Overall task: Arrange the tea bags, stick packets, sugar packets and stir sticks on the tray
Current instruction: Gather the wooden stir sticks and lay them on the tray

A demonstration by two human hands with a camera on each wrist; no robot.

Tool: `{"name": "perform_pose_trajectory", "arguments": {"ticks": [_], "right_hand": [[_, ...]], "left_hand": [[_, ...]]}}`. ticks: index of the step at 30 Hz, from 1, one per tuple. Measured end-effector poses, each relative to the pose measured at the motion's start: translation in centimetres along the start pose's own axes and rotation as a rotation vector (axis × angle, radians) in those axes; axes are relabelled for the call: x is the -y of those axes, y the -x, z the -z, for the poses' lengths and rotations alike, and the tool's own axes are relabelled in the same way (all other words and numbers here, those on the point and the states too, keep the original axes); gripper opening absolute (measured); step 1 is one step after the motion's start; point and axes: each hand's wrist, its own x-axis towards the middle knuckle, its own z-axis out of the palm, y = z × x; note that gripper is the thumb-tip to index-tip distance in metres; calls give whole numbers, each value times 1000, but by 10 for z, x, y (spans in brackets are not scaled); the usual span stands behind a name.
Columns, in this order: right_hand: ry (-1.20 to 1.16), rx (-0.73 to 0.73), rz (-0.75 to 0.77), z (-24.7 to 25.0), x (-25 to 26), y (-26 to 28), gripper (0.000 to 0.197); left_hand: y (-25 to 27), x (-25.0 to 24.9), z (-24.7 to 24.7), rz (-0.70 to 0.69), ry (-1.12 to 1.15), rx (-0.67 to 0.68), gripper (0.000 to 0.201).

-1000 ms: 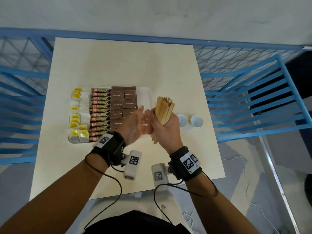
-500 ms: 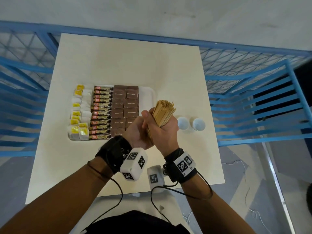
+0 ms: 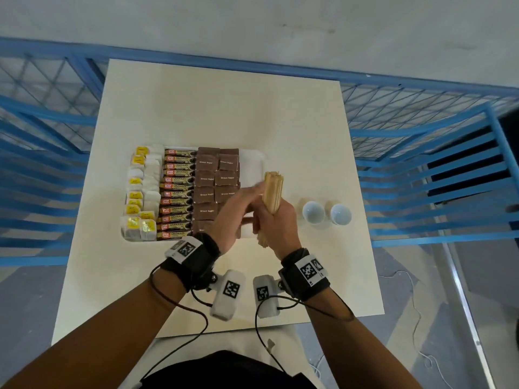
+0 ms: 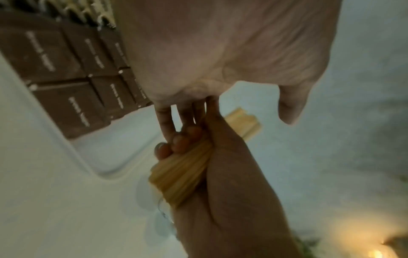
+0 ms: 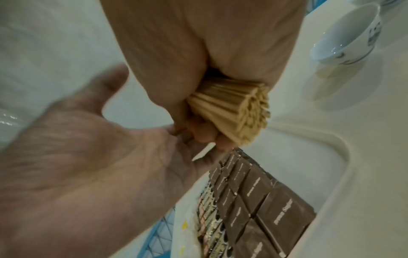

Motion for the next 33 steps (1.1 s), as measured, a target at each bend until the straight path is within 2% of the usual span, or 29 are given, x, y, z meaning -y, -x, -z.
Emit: {"name": "perform_pose_trajectory", "arguments": {"ticks": [2,5,8,12,15,17,21,23,28,31,33], "right_hand": [[140,104,-10,-2,-8,-7,23],[245,191,-78,-3,-11,-15,24],[262,240,-123,2,-7,-21,22],[296,323,-91,9,-8,-34,20],[268,372,-86,11,-9,-42,9],[234,418,-99,11,-7,-43,5],[-26,554,-146,19,0,-44,20],[-75,578,-182,19,0,-48,20],[-42,494,-250,15,-1,-64,14],[8,451,-266,11,-1,-78,20],[101,399,-288,4,-11,-91,11]], "left_hand": [[-1,-4,-1,-57,-255,39,70],[-11,-1,1,-85,-523,2,52],[-16,0,3,-106,-583,61,43],[-20,-7,2,-91,-648,96,51],[-30,-11,2,-42,-695,114,55],[-36,-11,1,-12,-696,97,53],[-44,-14,2,91,-586,79,51],[-52,-13,4,136,-541,77,54],[-77,-7,4,218,-520,-102,51],[-86,-7,4,207,-485,-237,51],[-89,-8,4,214,-449,-272,43]]}}
